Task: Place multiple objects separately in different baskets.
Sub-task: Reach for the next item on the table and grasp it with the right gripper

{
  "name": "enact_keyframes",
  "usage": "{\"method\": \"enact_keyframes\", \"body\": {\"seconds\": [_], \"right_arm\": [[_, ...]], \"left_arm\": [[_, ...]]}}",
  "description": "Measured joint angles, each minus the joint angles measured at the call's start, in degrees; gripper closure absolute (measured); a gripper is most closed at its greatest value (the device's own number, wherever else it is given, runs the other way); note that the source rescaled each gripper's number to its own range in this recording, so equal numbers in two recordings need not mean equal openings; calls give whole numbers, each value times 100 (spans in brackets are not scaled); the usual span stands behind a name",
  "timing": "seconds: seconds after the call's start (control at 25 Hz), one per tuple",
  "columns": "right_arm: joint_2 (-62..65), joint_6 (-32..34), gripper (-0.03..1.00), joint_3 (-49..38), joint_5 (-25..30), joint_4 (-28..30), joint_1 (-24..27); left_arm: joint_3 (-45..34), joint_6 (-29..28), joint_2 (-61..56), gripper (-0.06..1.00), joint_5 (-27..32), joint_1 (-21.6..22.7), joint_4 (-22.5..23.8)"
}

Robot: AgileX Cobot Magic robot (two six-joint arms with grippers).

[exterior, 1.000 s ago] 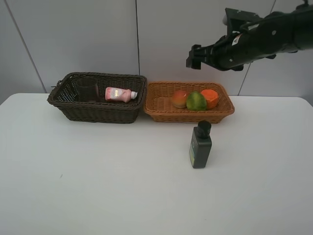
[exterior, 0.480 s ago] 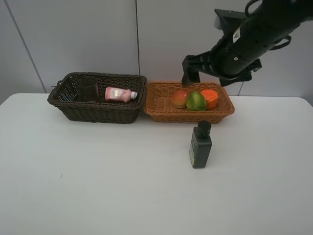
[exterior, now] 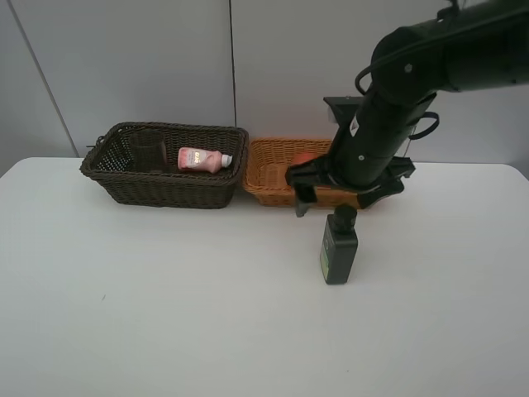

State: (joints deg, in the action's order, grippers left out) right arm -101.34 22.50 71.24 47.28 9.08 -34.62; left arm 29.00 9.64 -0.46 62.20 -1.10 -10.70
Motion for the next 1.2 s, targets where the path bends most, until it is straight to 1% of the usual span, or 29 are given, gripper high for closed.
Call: {"method": "enact_keyframes", "body": {"seconds": [0.44, 0.72, 0.8, 0.88, 0.92, 0.96, 1.04, 1.08, 1.2], "right_arm": [[-795, 0, -1, 4, -16, -25, -12], [-867, 0, -1, 12, -52, -18, -12], [-867, 0, 2, 12, -58, -18, -12], [-867, 0, 12, 12, -58, -18, -12], [-867, 0, 22, 12, -58, -18, -12], [-867, 0, 36, 12, -58, -10, -12], [-867, 0, 70, 12, -51, 4, -12], [-873, 0, 91, 12, -33, -4, -12], [-873, 6, 92, 21, 9, -29, -12]], "left_arm": [[0, 0, 0, 1, 0, 0, 0], [0, 0, 0, 1, 0, 0, 0], [0, 0, 0, 1, 0, 0, 0], [0, 0, 0, 1, 0, 0, 0], [0, 0, 0, 1, 0, 0, 0], [0, 0, 0, 1, 0, 0, 0], [0, 0, 0, 1, 0, 0, 0], [0, 0, 0, 1, 0, 0, 0], [0, 0, 0, 1, 0, 0, 0]]}}
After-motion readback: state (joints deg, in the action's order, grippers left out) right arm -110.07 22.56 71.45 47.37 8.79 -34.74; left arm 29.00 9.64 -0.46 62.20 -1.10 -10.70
